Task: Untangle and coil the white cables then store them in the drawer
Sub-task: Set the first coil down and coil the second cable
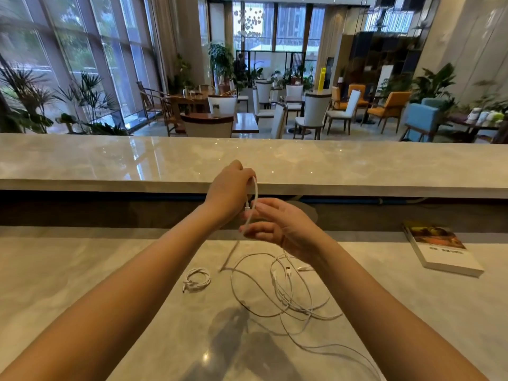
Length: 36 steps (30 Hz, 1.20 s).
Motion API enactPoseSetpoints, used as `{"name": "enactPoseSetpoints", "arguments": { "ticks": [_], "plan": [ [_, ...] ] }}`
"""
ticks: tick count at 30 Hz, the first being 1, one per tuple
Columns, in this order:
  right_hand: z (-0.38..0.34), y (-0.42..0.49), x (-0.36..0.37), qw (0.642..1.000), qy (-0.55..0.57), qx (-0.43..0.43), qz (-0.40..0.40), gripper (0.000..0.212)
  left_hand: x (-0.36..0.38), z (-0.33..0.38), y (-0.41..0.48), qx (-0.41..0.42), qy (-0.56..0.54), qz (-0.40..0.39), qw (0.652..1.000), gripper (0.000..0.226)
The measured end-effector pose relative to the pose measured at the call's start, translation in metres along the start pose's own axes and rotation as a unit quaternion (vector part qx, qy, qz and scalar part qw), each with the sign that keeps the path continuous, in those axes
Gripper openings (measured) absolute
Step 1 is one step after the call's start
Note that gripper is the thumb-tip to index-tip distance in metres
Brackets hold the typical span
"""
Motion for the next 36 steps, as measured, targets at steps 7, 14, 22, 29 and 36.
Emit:
{"name": "enactPoseSetpoints", "arguments": {
  "ticks": [7, 14, 22, 29, 36],
  "plan": [
    [-0.031, -0.001, -0.012, 0.992, -0.086, -0.057, 0.073, 0.022, -0.013, -0.013, 0.014, 0.004, -0.051, -0.072, 0.996, 0.024],
    [-0.046, 0.019, -0.071, 0.904, -0.319, -0.182, 0.220, 0.023, -0.015, -0.021, 0.003, -0.230, -0.770, -0.107, 0.585, 0.034],
    [0.034, 0.028, -0.048, 0.937, -0.345, -0.012, 0.060, 0.035, -0.037, -0.017, 0.020, -0.178, -0.698, 0.014, 0.693, 0.028],
    [-0.041, 0.023, 0.006, 0.740, -0.649, -0.179, 0.007, 0.018, -0.008, -0.005, -0.003, 0.019, -0.242, -0.152, 0.958, 0.019],
    [-0.104, 0.026, -0.004, 0.591, -0.751, -0.289, 0.050, 0.023, -0.016, -0.007, -0.008, -0.071, -0.286, -0.311, 0.904, 0.038]
  ]
}}
Point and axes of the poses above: each hand's wrist, its own y-axis towards the middle knuckle, its own x-axis out of the palm, z = x × y, the point moved 5 cm from there along y, towards the middle knuckle, and after that the axes turned 5 degrees about z, right-handed, at the moved point
